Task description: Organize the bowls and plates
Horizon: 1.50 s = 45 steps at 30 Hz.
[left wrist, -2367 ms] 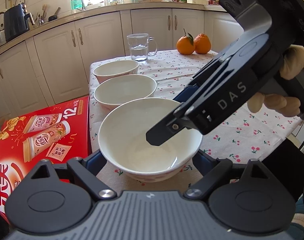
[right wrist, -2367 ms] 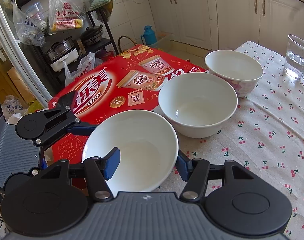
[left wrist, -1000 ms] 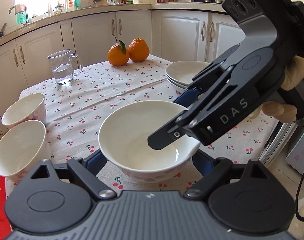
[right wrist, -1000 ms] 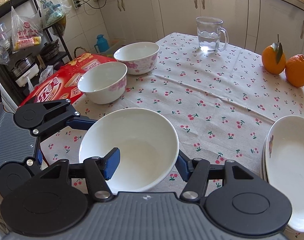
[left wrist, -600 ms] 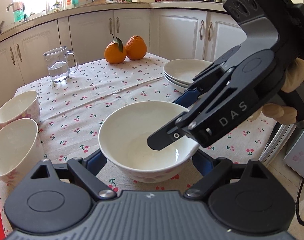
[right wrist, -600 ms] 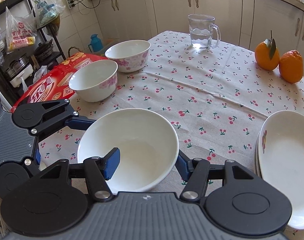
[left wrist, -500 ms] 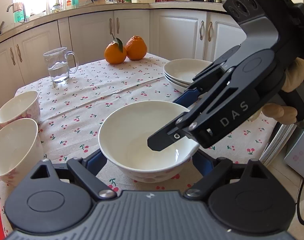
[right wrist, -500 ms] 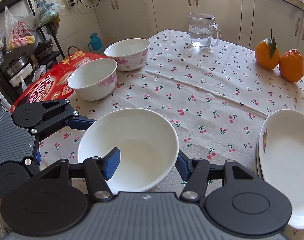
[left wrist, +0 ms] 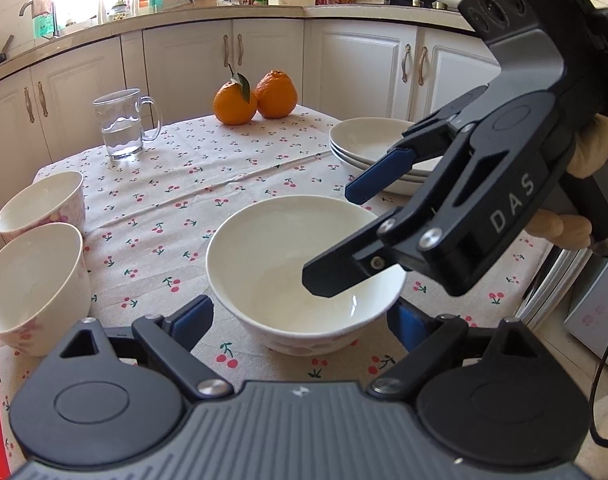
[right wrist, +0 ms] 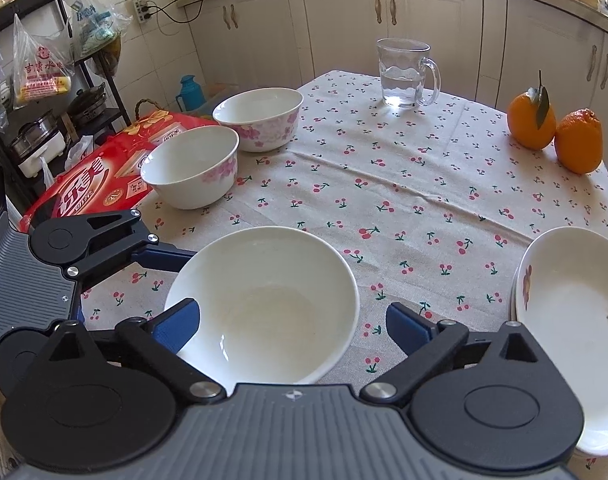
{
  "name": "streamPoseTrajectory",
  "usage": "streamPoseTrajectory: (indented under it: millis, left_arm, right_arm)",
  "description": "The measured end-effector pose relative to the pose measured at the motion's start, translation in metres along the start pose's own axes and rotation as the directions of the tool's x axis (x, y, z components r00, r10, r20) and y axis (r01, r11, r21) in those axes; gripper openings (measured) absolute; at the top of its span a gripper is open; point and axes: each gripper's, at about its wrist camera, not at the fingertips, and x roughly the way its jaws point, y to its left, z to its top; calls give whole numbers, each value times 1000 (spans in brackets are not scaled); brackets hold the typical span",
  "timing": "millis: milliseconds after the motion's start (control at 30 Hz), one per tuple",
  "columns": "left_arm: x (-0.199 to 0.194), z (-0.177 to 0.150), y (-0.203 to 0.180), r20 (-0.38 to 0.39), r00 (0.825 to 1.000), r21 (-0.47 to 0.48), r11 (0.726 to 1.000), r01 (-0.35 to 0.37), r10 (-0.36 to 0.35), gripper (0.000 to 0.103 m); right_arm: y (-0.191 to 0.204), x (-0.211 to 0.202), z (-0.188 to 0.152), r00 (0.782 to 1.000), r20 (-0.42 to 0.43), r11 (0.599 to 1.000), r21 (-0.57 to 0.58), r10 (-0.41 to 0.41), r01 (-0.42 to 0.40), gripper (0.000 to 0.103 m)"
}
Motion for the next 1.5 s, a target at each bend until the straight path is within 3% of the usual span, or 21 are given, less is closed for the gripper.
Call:
streamPoseTrajectory:
  millis: [267,433,700,867,1233,1500]
  left_arm:
    - [-24,-9,6,5,1000,-24,1000,-16,16,94]
    - [-41,-17,19,26,996,-78,993,-86,89,94]
    - [-52,-27,67,16,965,-138,957,-256,260,94]
    - [-47,-31,103,23,949,-187,933,-306,316,94]
    - [-26,-28,134,25,944,-214,925,-315,328,94]
    - [-21,-21,141,40,948,-202,932,-302,316,94]
  right_arm:
    - [8,-7,0,1000,13,1000,-18,-20,20,103]
    - [17,-12,8,1000,26,999,-46,-18,20,103]
    - [40,1,38,1000,27,994,-114,10,-7,103]
    - [55,22,70,998,24,986,-159,51,-46,103]
    - [68,93,126,994,-37,977,-185,102,-107,102]
    - [64,128,140,987,-99,977,-161,127,-142,92]
